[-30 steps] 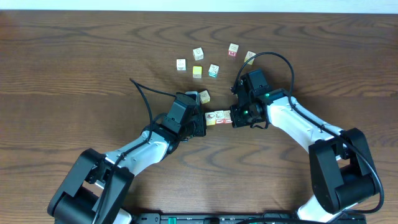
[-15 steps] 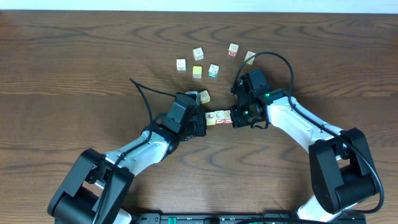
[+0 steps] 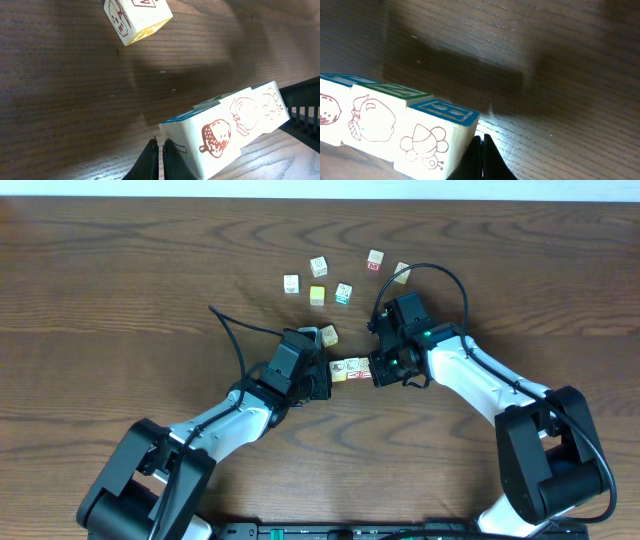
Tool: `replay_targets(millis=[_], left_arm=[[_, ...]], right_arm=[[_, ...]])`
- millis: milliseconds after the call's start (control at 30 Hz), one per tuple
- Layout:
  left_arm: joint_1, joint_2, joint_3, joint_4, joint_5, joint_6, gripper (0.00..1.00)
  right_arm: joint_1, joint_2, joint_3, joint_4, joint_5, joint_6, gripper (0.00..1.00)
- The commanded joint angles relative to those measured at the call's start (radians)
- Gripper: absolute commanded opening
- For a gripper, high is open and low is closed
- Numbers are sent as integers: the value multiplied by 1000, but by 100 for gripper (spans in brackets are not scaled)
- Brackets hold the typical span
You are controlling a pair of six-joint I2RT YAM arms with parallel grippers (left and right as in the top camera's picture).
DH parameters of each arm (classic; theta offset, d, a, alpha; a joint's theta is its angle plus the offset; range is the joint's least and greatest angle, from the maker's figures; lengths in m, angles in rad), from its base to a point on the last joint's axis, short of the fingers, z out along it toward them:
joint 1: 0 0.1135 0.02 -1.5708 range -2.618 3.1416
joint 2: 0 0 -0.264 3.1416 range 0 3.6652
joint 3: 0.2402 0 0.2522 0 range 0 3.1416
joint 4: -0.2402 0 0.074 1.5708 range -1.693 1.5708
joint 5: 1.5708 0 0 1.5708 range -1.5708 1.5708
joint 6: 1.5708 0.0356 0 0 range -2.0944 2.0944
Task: Lift 3 blocks
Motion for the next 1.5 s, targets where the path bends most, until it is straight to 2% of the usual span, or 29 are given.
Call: replay_targets(millis=[0,1067,1467], left_arm=[[-18,-28,26,18,61,10,7],[-18,-60,49,16,61,17,7],[-18,-61,93,-28,61,25,7]], right_arm=[[32,-27,27,10,-89,-23,1],[32,-27,100,-71,-89,-24,1],[32,-71,100,-76,-85,-30,1]])
